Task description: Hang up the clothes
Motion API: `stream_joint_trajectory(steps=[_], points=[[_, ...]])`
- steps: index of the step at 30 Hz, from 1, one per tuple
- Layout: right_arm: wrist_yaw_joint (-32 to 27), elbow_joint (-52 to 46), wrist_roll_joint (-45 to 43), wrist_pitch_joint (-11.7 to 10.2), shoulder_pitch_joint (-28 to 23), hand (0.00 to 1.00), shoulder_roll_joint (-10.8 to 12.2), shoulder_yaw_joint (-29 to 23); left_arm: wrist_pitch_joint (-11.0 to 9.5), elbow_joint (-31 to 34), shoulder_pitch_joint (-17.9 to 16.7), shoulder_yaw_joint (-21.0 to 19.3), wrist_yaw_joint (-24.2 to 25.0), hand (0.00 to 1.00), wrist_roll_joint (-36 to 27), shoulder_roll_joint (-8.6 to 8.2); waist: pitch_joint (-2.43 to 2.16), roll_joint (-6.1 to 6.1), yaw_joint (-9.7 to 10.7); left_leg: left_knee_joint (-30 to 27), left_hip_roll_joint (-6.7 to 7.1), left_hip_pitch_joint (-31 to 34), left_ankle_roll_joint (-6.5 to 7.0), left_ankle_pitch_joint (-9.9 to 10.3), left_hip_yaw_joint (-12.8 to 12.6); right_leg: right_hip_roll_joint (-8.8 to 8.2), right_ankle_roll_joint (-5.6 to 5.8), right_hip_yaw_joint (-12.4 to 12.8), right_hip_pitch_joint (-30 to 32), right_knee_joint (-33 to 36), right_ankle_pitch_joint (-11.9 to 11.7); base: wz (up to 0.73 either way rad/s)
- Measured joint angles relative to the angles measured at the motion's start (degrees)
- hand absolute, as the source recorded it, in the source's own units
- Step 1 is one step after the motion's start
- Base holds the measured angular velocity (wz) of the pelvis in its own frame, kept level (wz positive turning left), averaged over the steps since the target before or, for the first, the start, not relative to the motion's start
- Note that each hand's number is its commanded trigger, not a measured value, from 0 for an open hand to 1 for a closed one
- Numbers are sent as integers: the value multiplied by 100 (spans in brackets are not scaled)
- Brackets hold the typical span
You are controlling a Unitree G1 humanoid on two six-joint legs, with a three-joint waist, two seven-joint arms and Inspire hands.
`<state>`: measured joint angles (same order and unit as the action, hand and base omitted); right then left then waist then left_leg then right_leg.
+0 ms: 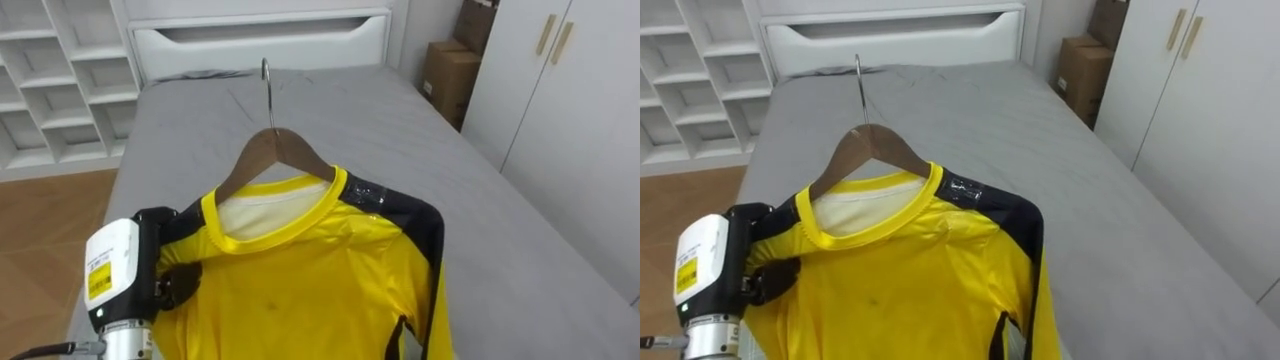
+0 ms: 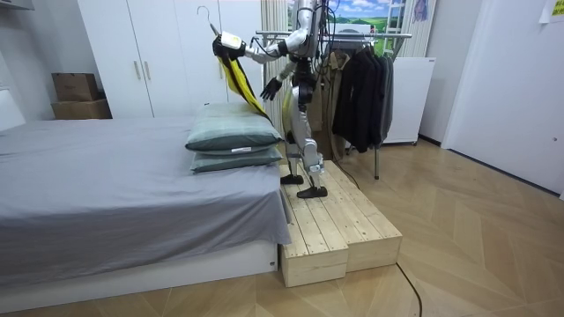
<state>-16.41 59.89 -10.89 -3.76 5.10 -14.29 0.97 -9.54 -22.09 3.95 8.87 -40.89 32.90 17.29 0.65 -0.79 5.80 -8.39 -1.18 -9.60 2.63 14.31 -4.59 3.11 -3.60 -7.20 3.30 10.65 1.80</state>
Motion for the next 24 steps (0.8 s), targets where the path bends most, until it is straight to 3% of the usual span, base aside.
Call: stream_joint_trajectory(steps=[10,17,24], points=[[-744,-2433,-790,-71,-222,0,-18,-4,0,377,-1,9,-15,100,55,35,-56,88,-165,-80,-16,-10,-7,-5,-23,-15,-12,-8,-55,-31,9,0],[-1019,-3364,-1420,-172,-225,0,107,14,82,374,-3,22,-12,100,150,-16,-63,5,-264,-77,-26,-95,-8,-5,-65,-3,-10,1,-160,-84,0,0],[-1202,-4316,-1963,-170,-224,0,111,352,186,397,-3,42,48,100,157,-110,-73,-32,-313,-31,-28,-109,-11,-3,-66,5,-12,-9,-150,-66,-2,-1]])
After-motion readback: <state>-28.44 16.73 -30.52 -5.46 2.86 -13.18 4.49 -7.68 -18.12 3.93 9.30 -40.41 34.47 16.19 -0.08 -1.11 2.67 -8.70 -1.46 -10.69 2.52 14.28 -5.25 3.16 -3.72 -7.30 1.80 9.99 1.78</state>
